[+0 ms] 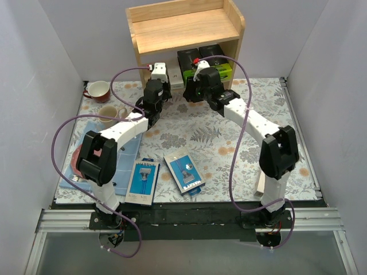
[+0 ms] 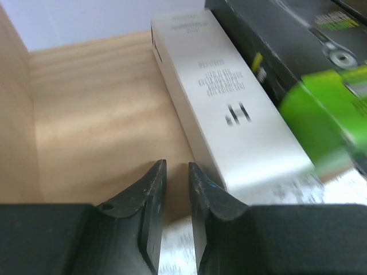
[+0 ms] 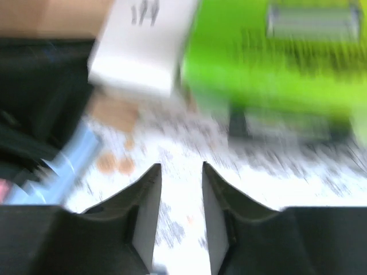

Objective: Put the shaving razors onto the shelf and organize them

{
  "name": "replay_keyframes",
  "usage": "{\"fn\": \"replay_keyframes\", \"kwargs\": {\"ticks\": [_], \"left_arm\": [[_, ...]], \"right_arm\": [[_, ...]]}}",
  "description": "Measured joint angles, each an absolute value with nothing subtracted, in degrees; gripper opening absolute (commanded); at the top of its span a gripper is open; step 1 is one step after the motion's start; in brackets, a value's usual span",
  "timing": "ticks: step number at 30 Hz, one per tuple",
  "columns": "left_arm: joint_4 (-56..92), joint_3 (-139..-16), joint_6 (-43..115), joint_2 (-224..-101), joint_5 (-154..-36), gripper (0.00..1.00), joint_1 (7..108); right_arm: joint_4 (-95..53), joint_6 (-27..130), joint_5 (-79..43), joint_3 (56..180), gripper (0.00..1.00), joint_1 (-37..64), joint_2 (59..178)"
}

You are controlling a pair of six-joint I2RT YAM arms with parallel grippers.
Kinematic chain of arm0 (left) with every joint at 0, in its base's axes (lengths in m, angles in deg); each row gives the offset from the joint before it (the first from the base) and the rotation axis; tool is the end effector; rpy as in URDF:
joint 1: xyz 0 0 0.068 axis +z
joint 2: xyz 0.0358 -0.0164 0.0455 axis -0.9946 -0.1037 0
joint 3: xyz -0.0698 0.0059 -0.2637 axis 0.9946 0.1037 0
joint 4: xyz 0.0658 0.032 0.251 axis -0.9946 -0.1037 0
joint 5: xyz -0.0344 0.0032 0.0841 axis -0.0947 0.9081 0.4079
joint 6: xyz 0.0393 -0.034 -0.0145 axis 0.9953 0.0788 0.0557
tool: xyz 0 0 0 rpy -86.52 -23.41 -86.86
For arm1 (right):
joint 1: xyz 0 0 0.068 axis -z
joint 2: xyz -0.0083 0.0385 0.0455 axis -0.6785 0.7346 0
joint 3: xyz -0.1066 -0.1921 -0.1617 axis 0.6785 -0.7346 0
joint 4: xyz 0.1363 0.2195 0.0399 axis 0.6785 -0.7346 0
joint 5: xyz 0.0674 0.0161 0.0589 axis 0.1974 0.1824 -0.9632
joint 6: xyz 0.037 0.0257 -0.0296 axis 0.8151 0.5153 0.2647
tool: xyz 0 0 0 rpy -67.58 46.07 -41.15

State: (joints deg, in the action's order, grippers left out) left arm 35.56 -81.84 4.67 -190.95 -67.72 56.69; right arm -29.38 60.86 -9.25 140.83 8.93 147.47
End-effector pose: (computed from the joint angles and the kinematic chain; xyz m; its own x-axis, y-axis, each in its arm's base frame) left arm 0.3917 -0.1898 0.2970 -0.1895 -0.6274 -0.7552 0.0309 0.7650 -0.6433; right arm 0.3856 0.2575 0.3346 -0.4321 0.0502 -0.9004 -0.4414 0.8589 0.2597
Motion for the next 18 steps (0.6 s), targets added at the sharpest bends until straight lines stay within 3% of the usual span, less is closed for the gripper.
{"fn": "replay_keyframes", "kwargs": {"ticks": [8, 13, 18], "left_arm": [[29.2, -70.76, 3.1, -174.25, -72.53, 0.35, 55.51], [26.1, -64.16, 3.82, -164.96, -84.7, 0.69, 55.6], [22.29, -57.45, 3.16, -159.59, -97.77, 0.81, 55.36]], "right_arm": [[-37.36, 51.37, -8.09, 119.65, 0.79, 13.04, 124.78], [-49.29, 42.89, -3.7, 114.27, 0.87, 27.02, 118.46], [-58.93, 38.02, -2.48, 105.86, 0.97, 39.57, 118.44]]}}
